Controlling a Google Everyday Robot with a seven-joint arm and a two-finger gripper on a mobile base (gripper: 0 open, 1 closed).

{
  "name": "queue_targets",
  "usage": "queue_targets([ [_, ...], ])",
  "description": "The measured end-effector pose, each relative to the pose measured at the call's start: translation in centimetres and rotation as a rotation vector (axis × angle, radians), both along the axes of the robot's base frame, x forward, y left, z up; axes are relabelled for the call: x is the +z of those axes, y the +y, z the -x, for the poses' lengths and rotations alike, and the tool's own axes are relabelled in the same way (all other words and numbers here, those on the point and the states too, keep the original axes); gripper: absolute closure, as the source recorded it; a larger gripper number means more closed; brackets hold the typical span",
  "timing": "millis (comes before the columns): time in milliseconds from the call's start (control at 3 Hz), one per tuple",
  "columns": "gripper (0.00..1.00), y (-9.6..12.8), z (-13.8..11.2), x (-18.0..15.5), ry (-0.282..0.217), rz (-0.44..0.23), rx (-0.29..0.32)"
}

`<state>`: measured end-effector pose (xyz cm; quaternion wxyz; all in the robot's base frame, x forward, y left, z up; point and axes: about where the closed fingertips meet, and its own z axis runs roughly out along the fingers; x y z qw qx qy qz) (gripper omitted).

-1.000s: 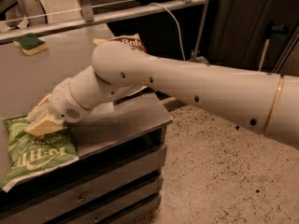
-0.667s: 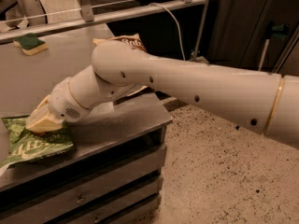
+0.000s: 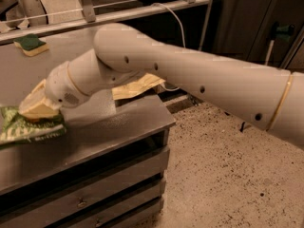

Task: Pick green jalapeno chip bag

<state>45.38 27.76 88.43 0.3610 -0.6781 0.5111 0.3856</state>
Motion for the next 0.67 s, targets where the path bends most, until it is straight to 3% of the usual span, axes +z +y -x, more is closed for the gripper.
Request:
queue_targets([
  [333, 1.00, 0.3, -2.0, 6.6, -0.050, -0.137, 0.009],
  [667, 1.00, -0.1, -2.7, 9.8, -0.047, -0.219, -0.001],
])
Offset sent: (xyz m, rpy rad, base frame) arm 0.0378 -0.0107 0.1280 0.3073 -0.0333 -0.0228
